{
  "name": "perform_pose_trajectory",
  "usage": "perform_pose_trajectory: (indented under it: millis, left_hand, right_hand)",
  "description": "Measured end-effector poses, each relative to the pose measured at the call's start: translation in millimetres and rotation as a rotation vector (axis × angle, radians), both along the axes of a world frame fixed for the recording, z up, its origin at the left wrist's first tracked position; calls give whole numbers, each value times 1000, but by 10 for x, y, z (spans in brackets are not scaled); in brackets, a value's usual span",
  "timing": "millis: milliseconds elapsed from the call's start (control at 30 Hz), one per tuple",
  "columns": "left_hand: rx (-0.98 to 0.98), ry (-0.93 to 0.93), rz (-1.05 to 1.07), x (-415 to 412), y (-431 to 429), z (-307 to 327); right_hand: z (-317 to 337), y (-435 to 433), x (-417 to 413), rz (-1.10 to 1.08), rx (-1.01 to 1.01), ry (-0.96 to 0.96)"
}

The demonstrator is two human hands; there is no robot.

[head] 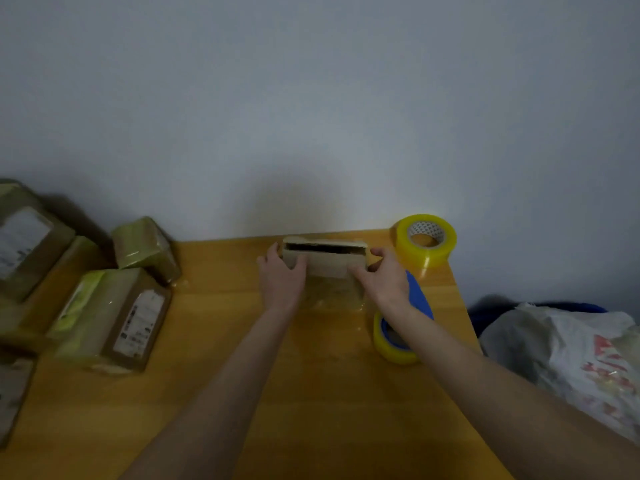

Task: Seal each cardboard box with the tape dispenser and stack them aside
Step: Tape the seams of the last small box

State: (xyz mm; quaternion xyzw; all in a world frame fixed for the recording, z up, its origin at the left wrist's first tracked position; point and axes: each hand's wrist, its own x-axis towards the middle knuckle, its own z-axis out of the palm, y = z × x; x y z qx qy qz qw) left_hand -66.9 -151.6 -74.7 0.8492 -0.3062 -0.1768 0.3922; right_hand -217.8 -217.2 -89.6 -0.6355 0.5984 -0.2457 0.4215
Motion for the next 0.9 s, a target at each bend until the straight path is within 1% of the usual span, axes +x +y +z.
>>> perform_pose_trajectory:
  millis: [67, 133, 267, 367, 500, 667, 733, 833, 900]
  left_hand:
    - [-9, -42, -2, -89, 304, 30]
    - [-22, -98, -28, -190, 605, 40]
    - [-8, -222, -84, -477, 1153, -46]
    - [0, -219, -75, -691, 1457, -181]
    - [97, -191, -122, -832, 1731, -375]
    - [114, -154, -196, -879, 1800, -440]
    - [116, -119, -226, -874, 1782, -445]
    - [136, -148, -239, -861, 1767, -459]
    - [139, -171, -256, -815, 1749, -466]
  right_hand:
    - [35, 240, -106, 43, -13, -22]
    - [79, 468, -262, 124, -40, 7]
    - [54, 866, -612, 343, -175, 121]
    - [-34, 1095, -808, 438, -239, 216]
    - [-188, 1295, -958, 503, -210, 302]
    - [-270, 1379, -1012, 543, -197, 398]
    - [-282, 1414, -1011, 550, -165, 396]
    - [-293, 1466, -967, 574, -141, 353]
    - [-286, 1496, -908, 557, -155, 363]
